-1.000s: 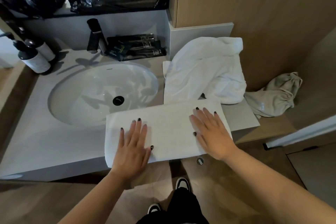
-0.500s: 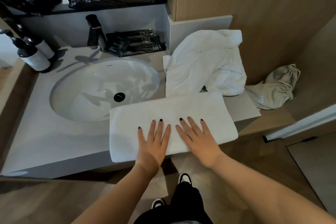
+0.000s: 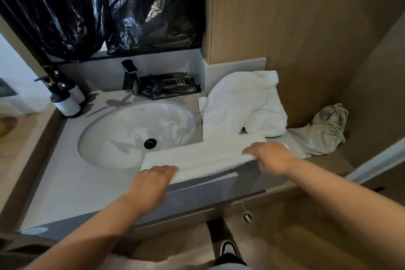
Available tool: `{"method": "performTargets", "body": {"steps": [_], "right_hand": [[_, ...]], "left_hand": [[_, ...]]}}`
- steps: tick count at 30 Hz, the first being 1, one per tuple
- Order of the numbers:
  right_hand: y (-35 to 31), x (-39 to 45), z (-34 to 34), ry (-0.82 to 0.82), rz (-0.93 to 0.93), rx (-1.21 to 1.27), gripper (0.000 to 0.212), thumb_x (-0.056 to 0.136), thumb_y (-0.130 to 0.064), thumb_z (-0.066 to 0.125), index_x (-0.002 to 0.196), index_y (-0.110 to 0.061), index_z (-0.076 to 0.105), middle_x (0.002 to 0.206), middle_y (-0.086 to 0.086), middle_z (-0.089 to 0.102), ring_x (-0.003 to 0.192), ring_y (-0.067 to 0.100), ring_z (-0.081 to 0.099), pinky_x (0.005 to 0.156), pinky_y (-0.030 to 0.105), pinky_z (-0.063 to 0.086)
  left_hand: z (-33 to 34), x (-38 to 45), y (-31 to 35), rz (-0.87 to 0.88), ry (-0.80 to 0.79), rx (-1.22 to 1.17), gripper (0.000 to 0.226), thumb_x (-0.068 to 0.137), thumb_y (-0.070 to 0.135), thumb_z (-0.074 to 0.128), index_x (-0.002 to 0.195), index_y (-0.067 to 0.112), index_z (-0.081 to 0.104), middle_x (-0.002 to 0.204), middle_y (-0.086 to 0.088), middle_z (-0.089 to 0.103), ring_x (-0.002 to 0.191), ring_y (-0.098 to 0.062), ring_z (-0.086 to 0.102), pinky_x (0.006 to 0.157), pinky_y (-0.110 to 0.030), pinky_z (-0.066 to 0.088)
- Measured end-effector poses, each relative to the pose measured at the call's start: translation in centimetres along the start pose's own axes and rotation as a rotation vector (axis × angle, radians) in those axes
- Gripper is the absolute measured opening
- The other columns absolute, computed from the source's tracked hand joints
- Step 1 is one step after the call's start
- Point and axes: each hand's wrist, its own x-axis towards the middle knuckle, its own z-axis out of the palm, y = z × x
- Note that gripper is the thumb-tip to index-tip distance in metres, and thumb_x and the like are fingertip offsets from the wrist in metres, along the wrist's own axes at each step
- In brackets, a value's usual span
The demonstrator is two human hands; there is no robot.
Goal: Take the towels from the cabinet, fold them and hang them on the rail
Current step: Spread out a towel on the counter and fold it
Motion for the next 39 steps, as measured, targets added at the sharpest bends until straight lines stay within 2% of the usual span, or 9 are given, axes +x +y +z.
{"method": "performTargets", "body": {"steps": [4, 9, 14, 20, 25, 28, 32, 36, 39], "right_hand": [[2.1, -0.1, -5.4, 0.02, 0.02, 0.122, 0.03, 0.093, -0.011, 0.052, 0.112, -0.032, 0.062, 0.114, -0.007, 0.065, 0.099, 0.02, 0.06, 0.077, 0.033, 0.048], [3.7, -2.5, -10.7, 0.243, -0.013, 0.492, 0.027, 0.089, -0.009, 0.066, 0.09, -0.036, 0.066, 0.088, -0.018, 0.067, 0.084, 0.002, 0.061, 0.068, 0.015, 0.044], [5.3, -1.3, -11.3, 0.1, 0.051, 0.504, 0.009, 0.084, -0.02, 0.076, 0.086, -0.027, 0.072, 0.077, -0.018, 0.068, 0.073, 0.003, 0.061, 0.062, 0.015, 0.043], [6.4, 3.7, -6.4, -0.062, 0.106, 0.251, 0.005, 0.087, -0.021, 0.071, 0.086, -0.023, 0.066, 0.085, -0.006, 0.062, 0.086, 0.019, 0.057, 0.065, 0.027, 0.04], [6.9, 7.2, -3.9, 0.026, 0.26, 0.029, 0.016, 0.096, -0.02, 0.053, 0.11, -0.018, 0.061, 0.11, 0.005, 0.064, 0.102, 0.031, 0.057, 0.071, 0.035, 0.038], [7.0, 8.6, -1.8, 0.278, 0.258, -0.069, 0.048, 0.088, 0.0, 0.053, 0.134, -0.015, 0.054, 0.131, 0.008, 0.059, 0.121, 0.031, 0.053, 0.092, 0.037, 0.034], [4.3, 9.3, 3.3, 0.545, -0.085, -0.052, 0.065, 0.065, 0.014, 0.069, 0.128, -0.002, 0.062, 0.131, 0.017, 0.061, 0.123, 0.037, 0.056, 0.104, 0.041, 0.031], [0.3, 8.7, 8.6, 0.218, -0.386, -0.127, 0.076, 0.073, -0.014, 0.078, 0.143, -0.008, 0.048, 0.15, 0.01, 0.045, 0.141, 0.029, 0.039, 0.119, 0.042, 0.024], [0.1, 9.0, 9.7, 0.178, -0.343, -0.067, 0.06, 0.096, -0.028, 0.041, 0.153, -0.011, 0.031, 0.16, 0.006, 0.028, 0.15, 0.026, 0.016, 0.119, 0.047, 0.02]], "left_hand": [[-6.4, 0.9, -2.7, -0.025, 0.015, -0.269, 0.033, 0.09, 0.02, 0.048, 0.118, 0.035, 0.055, 0.103, 0.007, 0.066, 0.091, -0.021, 0.063, 0.075, -0.035, 0.05], [-12.4, 1.5, -5.5, -0.09, 0.25, -0.581, 0.008, 0.092, 0.024, 0.063, 0.095, 0.03, 0.069, 0.087, 0.013, 0.068, 0.082, -0.005, 0.062, 0.073, -0.031, 0.05], [-12.1, 3.7, -7.5, -0.209, 0.052, -0.584, 0.009, 0.086, 0.032, 0.074, 0.09, 0.025, 0.072, 0.083, 0.004, 0.071, 0.076, -0.009, 0.064, 0.073, -0.033, 0.053], [-5.4, 7.2, -8.2, -0.271, -0.217, -0.315, 0.022, 0.089, 0.041, 0.068, 0.076, 0.026, 0.06, 0.077, 0.004, 0.063, 0.079, -0.02, 0.057, 0.072, -0.034, 0.047], [-1.5, 9.9, -7.7, -0.572, 0.021, -0.308, 0.019, 0.095, 0.043, 0.056, 0.085, 0.028, 0.057, 0.084, -0.001, 0.064, 0.078, -0.025, 0.059, 0.066, -0.035, 0.047], [0.5, 10.9, -5.8, -0.761, 0.271, -0.501, 0.031, 0.098, 0.027, 0.054, 0.128, 0.02, 0.052, 0.13, -0.009, 0.057, 0.109, -0.03, 0.059, 0.09, -0.044, 0.05], [3.3, 11.0, -0.4, -0.573, 0.308, -0.42, 0.058, 0.1, 0.026, 0.049, 0.152, 0.013, 0.027, 0.161, -0.009, 0.022, 0.148, -0.027, 0.025, 0.119, -0.043, 0.026], [7.4, 10.6, 3.5, -0.198, 0.136, -0.324, 0.06, 0.098, 0.038, 0.028, 0.154, 0.017, 0.024, 0.163, -0.013, 0.015, 0.15, -0.031, 0.015, 0.119, -0.053, 0.019], [8.7, 10.9, 3.2, -0.227, 0.007, -0.217, 0.065, 0.097, 0.053, 0.007, 0.157, 0.028, -0.001, 0.163, -0.003, -0.014, 0.151, -0.024, -0.015, 0.122, -0.045, -0.007]]}}
